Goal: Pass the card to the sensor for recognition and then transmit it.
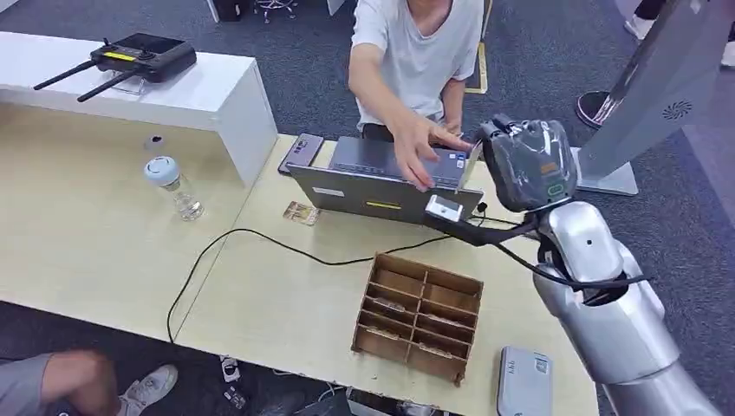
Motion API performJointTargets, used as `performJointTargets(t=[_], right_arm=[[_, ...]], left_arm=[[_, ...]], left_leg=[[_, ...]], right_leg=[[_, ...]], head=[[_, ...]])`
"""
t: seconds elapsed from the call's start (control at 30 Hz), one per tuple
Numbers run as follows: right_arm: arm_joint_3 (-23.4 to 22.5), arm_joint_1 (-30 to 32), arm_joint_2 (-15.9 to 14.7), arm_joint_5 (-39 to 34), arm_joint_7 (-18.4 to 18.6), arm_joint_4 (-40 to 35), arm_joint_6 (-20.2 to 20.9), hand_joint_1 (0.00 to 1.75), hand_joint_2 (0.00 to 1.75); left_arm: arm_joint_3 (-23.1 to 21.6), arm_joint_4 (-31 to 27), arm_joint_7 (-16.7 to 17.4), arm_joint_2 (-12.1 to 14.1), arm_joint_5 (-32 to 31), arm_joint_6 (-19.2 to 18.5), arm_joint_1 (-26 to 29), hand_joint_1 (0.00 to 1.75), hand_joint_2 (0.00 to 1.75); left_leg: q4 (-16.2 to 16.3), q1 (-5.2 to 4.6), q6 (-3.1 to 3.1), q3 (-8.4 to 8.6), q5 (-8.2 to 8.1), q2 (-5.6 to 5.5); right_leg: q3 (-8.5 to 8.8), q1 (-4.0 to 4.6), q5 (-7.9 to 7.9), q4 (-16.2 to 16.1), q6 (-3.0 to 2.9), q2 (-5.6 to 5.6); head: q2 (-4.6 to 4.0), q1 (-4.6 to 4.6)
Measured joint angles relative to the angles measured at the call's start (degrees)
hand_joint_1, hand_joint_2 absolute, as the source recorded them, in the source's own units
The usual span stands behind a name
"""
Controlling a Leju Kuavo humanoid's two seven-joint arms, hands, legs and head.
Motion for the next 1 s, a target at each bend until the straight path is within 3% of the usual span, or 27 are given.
performJointTargets(t=[0.2, 0.27, 0.53, 0.57, 1.0], right_arm=[[-1.12, -0.43, 2.59, 0.94, 3.0, 1.45, -0.28, 1.75, 1.75], [-1.55, -0.4, 3.17, 1.14, 3.48, 1.53, -0.65, 0.03, 1.75], [-2.12, 0.34, 4.44, 1.03, 3.41, 1.01, -1.05, 0.0, 1.75], [-2.25, 0.55, 4.49, 0.96, 3.35, 0.68, -1.16, 0.0, 0.0], [-3.63, 5.98, 4.75, -3.52, -0.76, -6.16, -2.71, 0.0, 0.0]], left_arm=[[0.0, 0.77, -0.04, -0.39, -0.15, -0.04, -0.42, 0.0, 0.0], [0.0, 0.83, -0.04, -0.5, -0.22, -0.04, -0.42, 0.0, 0.0], [0.0, 1.14, -0.04, -0.5, -0.48, -0.04, -0.39, 0.0, 0.0], [0.0, 1.14, -0.04, -0.5, -0.48, -0.05, -0.39, 0.0, 0.0], [0.0, 1.14, 0.26, -0.46, -0.46, 0.24, 0.48, 0.0, 0.0]], left_leg=[[0.0, 0.0, 0.0, 0.0, 0.0, 0.01], [0.0, 0.0, 0.0, 0.0, 0.0, 0.01], [0.0, 0.0, -0.01, 0.0, 0.0, 0.01], [0.0, 0.0, -0.01, 0.01, 0.0, 0.01], [0.0, 0.0, -0.01, 0.0, -0.01, 0.01]], right_leg=[[-0.01, 0.0, 0.0, 0.0, 0.0, 0.01], [-0.01, 0.0, 0.0, 0.0, 0.0, 0.01], [-0.01, 0.0, 0.0, 0.0, 0.0, 0.01], [-0.01, 0.0, 0.0, 0.0, 0.0, 0.02], [-0.03, 0.0, 0.0, -0.01, 0.0, 0.02]], head=[[0.0, 0.0], [0.0, 0.0], [0.0, 0.0], [0.0, 0.0], [0.0, -0.02]])
